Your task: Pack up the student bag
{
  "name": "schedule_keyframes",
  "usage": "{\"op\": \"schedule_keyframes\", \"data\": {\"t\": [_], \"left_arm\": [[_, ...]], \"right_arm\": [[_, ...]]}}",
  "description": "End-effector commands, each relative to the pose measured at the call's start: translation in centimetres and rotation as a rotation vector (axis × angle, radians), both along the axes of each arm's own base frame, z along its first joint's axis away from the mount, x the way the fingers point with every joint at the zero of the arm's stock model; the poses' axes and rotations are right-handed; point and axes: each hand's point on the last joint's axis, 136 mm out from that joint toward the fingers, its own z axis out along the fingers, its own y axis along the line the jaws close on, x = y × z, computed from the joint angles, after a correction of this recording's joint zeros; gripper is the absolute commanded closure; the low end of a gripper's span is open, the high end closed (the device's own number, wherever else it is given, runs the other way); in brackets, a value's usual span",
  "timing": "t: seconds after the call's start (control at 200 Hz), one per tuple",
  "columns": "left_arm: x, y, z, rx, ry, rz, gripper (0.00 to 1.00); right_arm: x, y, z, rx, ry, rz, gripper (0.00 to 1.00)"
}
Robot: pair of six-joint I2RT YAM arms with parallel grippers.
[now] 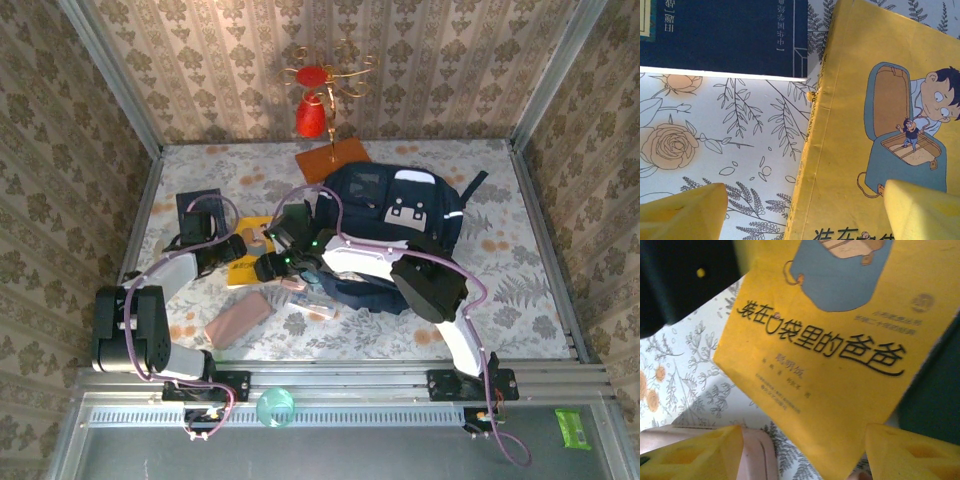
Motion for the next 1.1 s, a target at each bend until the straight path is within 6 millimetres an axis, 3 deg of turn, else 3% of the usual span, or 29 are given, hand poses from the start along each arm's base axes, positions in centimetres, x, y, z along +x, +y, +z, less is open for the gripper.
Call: {"op": "schedule_keyframes", "data": {"t": [0.0, 0.215, 0.505, 0.63, 0.79, 1.095], "left_arm": [[-0.1, -0.7, -0.1, -0.044, -0.002, -0.019, 0.19], [-0.6, -1.8, -1.0, -0.08, 0.03, -0.052, 0.21], [-1.0, -3.0, -1.9, -0.092, 0.051, -0.082, 0.23], [-1.3, -3.3, -2.1, -0.092, 0.057, -0.092, 0.24], [-2.1, -2.7, -2.4, -0.068, 0.063, -0.067, 0.24], [-2.3, -0.9, -2.3, -0.033, 0.037, 0.003, 0.23]], "right_arm": [[0.7, -0.8, -0.8, -0.015, 0.05, -0.042, 0.34], [1.8, -2.6, -1.3, -0.043, 0.056, -0.09, 0.34], [1.7, -1.8, -1.4, -0.052, 0.072, -0.083, 0.35], [1.7, -1.6, -0.1, -0.101, 0.02, -0.075, 0.35], [2.3, -2.7, 1.5, -0.146, -0.043, -0.134, 0.35], [2.0, 0.2, 1.8, -0.071, 0.023, -0.142, 0.35]]}}
